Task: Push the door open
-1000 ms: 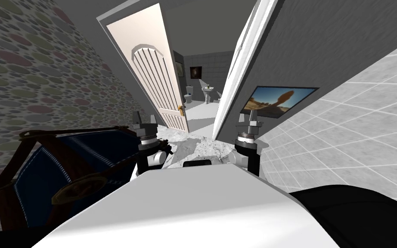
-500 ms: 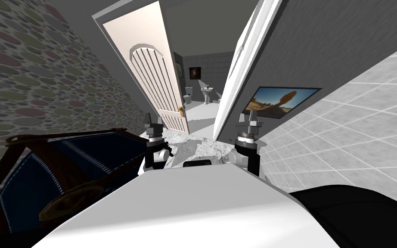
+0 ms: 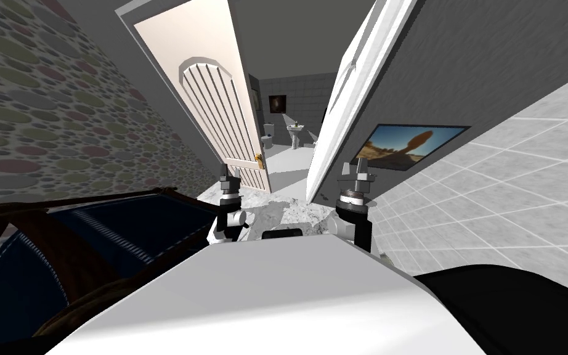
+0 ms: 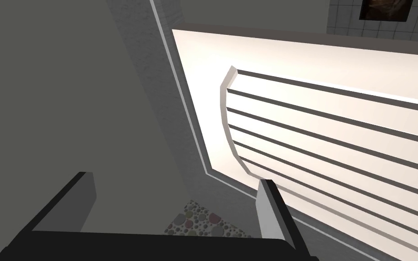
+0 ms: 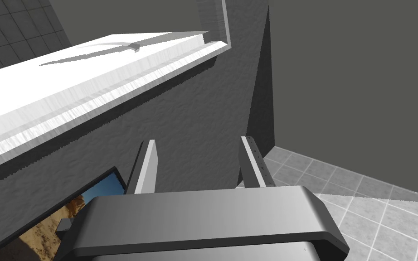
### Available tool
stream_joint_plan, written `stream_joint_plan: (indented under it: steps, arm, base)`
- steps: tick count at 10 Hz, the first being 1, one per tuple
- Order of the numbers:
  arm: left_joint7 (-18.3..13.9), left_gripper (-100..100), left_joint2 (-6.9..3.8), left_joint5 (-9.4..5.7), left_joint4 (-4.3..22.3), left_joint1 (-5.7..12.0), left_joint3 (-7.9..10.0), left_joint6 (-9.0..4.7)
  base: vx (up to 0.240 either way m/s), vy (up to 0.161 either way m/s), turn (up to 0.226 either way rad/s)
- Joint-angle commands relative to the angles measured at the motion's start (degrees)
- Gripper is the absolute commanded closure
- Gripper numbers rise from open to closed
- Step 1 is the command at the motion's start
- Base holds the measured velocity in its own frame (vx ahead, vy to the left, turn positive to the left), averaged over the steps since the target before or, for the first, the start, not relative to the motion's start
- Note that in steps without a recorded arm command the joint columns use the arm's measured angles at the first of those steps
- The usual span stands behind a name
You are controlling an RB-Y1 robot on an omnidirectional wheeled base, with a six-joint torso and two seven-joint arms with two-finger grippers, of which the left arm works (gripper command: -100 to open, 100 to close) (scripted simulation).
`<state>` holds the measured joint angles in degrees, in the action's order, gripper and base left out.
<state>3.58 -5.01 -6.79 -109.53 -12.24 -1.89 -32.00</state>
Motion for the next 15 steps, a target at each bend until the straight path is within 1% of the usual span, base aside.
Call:
stream_joint_plan:
  steps: [1,4,5,6,7,8,9,10,11,13,14,15]
  arm:
    - [-0.05,-100,0.13,0.03,1.91,0.95,-0.17,0.57]
    - [-0.77,-100,-0.2,-0.13,7.92,4.53,-0.77,1.06]
    - [-0.77,-100,-0.2,-0.13,8.38,4.53,-0.77,1.06]
    - [-1.02,-100,-0.3,-0.19,10.48,5.76,-0.98,1.23]
    - [-1.27,-100,-0.41,-0.24,12.02,6.99,-1.19,1.4]
    - [-1.27,-100,-0.41,-0.24,12.85,6.99,-1.19,1.4]
    - [-1.52,-100,-0.5,-0.3,15.06,8.25,-1.4,1.57]
    - [-1.78,-100,-0.59,-0.36,16.51,9.52,-1.61,1.75]
    - [-1.78,-100,-0.59,-0.36,17.43,9.52,-1.61,1.75]
    - [-2.3,-100,-0.77,-0.47,21.37,12.06,-2.04,2.1]
    - [-2.3,-100,-0.77,-0.47,22.03,12.06,-2.04,2.1]
    - [-2.55,-100,-0.85,-0.53,23.89,13.33,-2.26,2.27]
  base:
    - [0.056,0.066,-0.018]
    - [0.061,0.07,-0.046]
    - [0.071,0.062,-0.015]
    - [0.052,0.066,-0.017]
    - [0.057,0.094,-0.047]
    - [0.053,0.072,-0.033]
    - [0.061,0.057,-0.043]
    - [0.074,0.075,-0.048]
    - [0.063,0.057,-0.021]
    - [0.061,0.071,-0.044]
    - [0.046,0.079,-0.021]
    - [0.047,0.061,-0.026]
